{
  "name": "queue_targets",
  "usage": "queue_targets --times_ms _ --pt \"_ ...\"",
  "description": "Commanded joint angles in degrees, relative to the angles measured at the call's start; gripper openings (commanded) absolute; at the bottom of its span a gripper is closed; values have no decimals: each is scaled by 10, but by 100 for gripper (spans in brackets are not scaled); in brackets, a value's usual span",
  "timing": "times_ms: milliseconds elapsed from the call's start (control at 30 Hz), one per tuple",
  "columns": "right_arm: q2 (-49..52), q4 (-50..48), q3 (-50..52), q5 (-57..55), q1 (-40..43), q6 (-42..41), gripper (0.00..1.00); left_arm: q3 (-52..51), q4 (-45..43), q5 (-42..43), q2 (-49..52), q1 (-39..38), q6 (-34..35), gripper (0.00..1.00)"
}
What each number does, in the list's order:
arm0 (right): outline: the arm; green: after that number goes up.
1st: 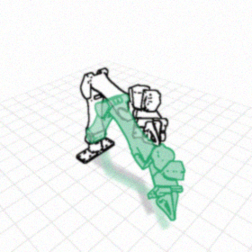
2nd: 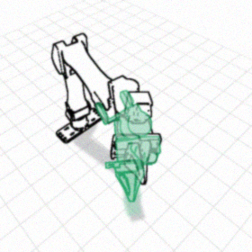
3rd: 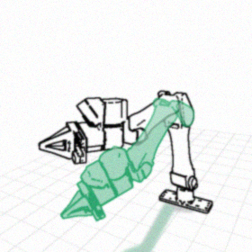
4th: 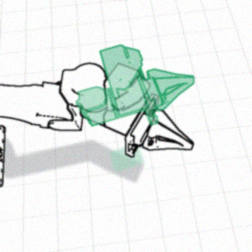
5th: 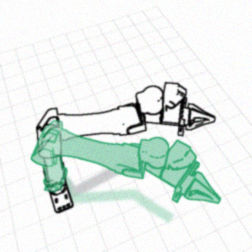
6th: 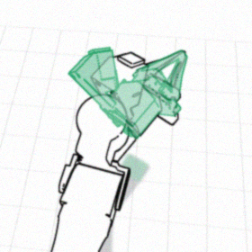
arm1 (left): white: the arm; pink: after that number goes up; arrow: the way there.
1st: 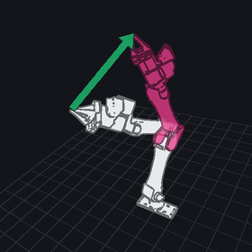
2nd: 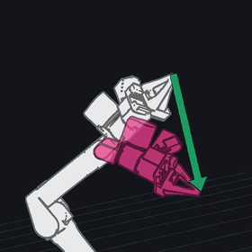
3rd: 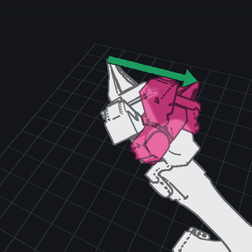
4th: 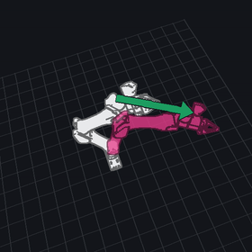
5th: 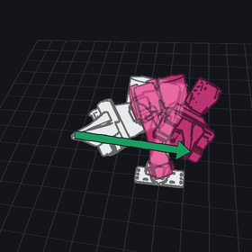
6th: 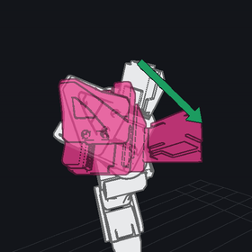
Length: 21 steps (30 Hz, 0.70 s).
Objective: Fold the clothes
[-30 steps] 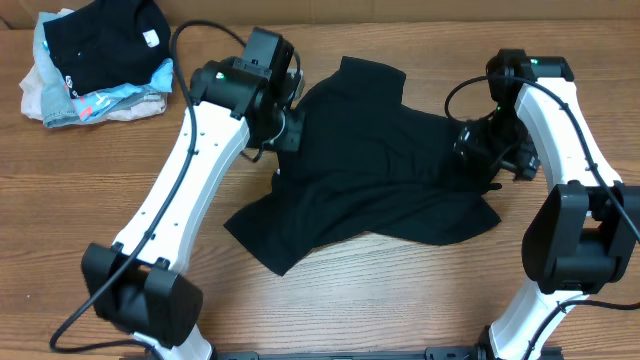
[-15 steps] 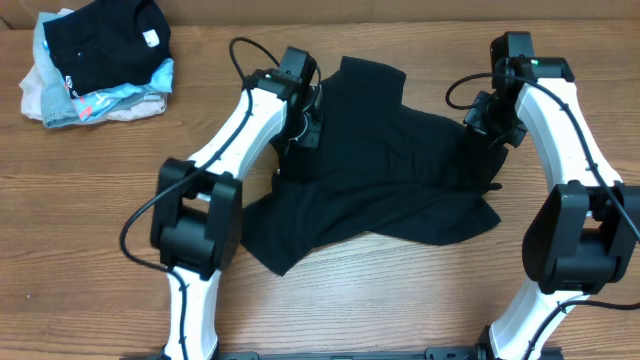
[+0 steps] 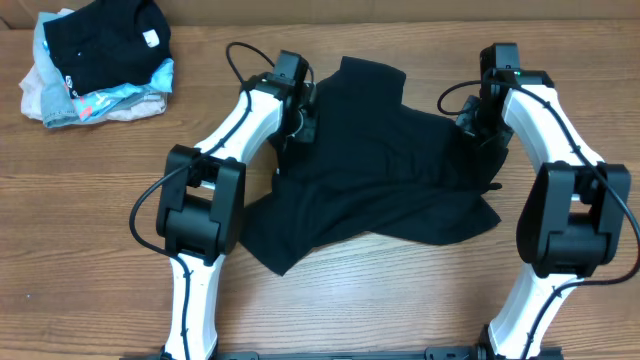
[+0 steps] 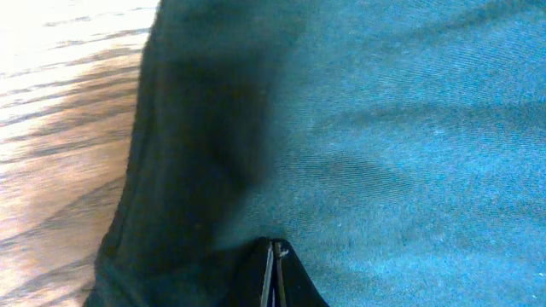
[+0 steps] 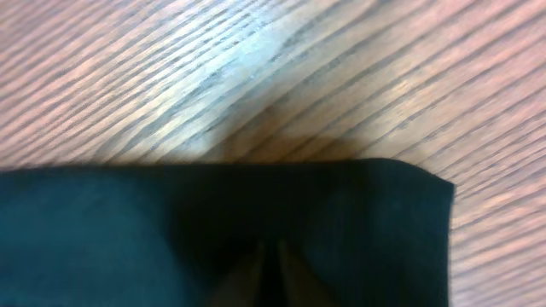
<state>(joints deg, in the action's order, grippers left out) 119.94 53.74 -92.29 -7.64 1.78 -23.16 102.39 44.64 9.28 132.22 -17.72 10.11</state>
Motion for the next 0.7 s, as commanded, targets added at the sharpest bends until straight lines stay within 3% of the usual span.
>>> queue_targets --times_ms 0,167,333,667 --pt "16 -5 9 2 2 7 5 -3 2 -9 35 26 -2 4" --pt "39 -3 11 31 2 10 10 -3 -12 -13 35 60 -2 4" --pt "56 -14 27 50 2 21 13 -3 -17 -83 35 97 21 4" --pt "72 -106 24 45 5 72 39 -2 -16 -139 32 177 44 4"
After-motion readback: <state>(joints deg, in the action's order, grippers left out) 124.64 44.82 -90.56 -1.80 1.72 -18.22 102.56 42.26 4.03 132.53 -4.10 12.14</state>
